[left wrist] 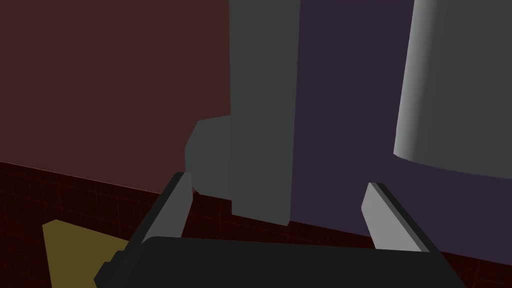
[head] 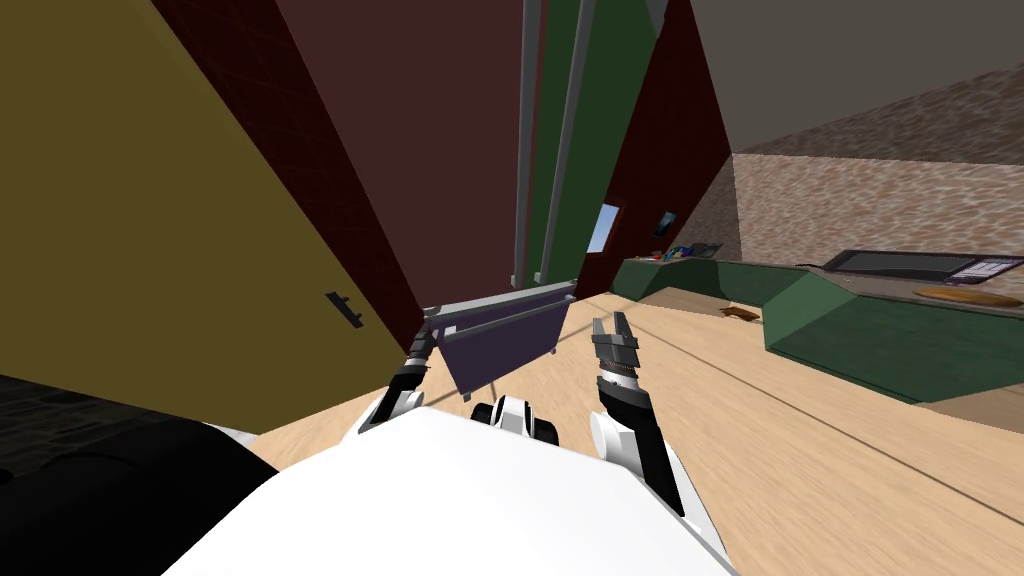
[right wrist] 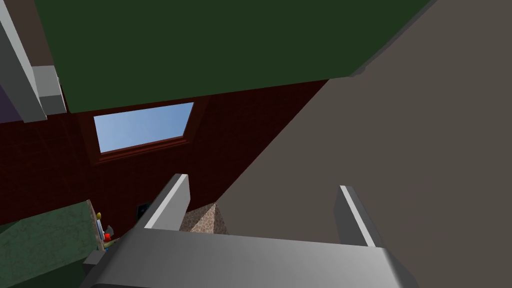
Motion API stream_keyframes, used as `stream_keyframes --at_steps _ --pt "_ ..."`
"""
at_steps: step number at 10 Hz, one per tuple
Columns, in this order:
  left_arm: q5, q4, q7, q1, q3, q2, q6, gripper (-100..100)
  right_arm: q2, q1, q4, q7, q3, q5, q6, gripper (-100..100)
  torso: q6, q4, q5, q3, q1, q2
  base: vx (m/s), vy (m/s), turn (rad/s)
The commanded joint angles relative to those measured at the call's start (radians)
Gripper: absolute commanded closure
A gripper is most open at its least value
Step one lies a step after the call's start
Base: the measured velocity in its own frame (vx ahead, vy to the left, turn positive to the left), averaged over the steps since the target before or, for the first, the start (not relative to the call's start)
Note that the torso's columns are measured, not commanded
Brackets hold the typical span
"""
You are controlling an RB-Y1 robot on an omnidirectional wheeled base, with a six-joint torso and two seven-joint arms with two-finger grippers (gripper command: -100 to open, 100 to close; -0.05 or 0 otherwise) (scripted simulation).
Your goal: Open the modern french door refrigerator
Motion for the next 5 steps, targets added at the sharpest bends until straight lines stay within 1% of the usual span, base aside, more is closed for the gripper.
stream_keyframes --at_steps 1,3,5 --pt "0.011 0.054 0.001 -0.006 0.013 -0.029 -0.009 -100 0.0 0.0 0.0 0.0 0.0 0.0 0.0 0 -0.002 0.001 -0.002 0.001 -0.002 0.002 0.066 -0.082 0.084" --pt "0.019 0.086 0.001 -0.012 0.024 -0.067 -0.017 -100 0.0 0.0 0.0 0.0 0.0 0.0 0.0 0 -0.003 0.003 -0.004 0.002 -0.006 0.005 0.064 -0.096 0.072" --pt "0.025 0.11 0.001 -0.017 0.032 -0.122 -0.023 -100 0.0 0.0 0.0 0.0 0.0 0.0 0.0 0 -0.004 0.005 -0.005 0.006 -0.007 0.011 0.041 -0.072 0.059"
